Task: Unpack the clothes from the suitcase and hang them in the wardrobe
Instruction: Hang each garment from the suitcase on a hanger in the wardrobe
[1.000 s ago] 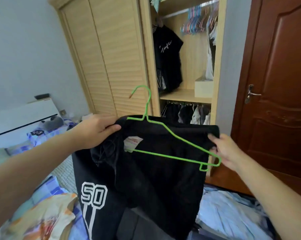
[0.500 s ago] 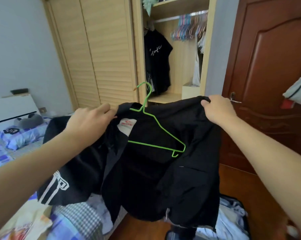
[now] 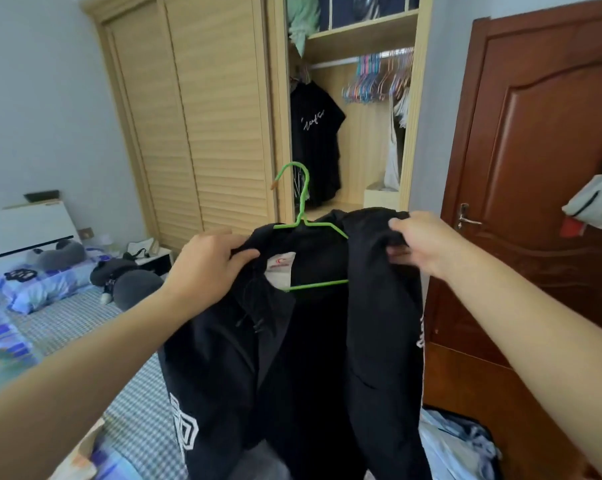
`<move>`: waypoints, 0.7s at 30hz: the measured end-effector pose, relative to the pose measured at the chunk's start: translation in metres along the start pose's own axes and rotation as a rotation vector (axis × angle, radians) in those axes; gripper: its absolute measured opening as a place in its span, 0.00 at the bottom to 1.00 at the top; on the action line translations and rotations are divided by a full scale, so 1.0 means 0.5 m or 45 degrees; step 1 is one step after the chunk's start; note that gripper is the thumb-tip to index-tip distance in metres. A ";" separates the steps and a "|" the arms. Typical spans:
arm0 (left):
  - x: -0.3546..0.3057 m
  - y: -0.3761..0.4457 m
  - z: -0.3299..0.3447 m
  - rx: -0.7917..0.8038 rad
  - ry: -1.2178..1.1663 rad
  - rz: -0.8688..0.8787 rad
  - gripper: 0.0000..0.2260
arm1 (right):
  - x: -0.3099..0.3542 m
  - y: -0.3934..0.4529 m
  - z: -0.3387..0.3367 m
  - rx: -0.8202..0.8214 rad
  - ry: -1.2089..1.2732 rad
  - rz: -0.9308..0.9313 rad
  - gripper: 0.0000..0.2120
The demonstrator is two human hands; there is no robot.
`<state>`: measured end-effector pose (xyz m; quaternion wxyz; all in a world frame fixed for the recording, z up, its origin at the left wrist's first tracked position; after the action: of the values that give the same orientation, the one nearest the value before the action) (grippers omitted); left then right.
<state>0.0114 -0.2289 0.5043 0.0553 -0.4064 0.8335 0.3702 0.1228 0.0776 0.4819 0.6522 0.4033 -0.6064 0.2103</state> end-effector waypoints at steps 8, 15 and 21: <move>0.056 -0.008 -0.014 0.268 -0.237 -0.308 0.15 | -0.020 -0.054 0.049 0.516 -1.023 -0.448 0.16; 0.205 -0.011 -0.061 0.039 -0.695 -0.876 0.11 | -0.027 -0.017 0.056 0.129 -0.998 -0.686 0.13; 0.294 -0.111 -0.005 -0.221 -0.477 -0.996 0.27 | -0.065 0.033 0.134 -0.009 -0.908 -0.653 0.15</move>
<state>-0.0455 -0.3461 0.4167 0.3070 -0.6202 0.5584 0.4574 0.0630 0.0418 0.4510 0.4344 0.5860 -0.6747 -0.1130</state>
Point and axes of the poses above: each hand's wrist, its own y-axis towards the middle knuckle, its own z-axis out of the palm, x = y × z, the point moved 8 cm from there along y, towards the middle knuckle, and after that the axes turned 15 degrees about -z, right-handed, at the moved point
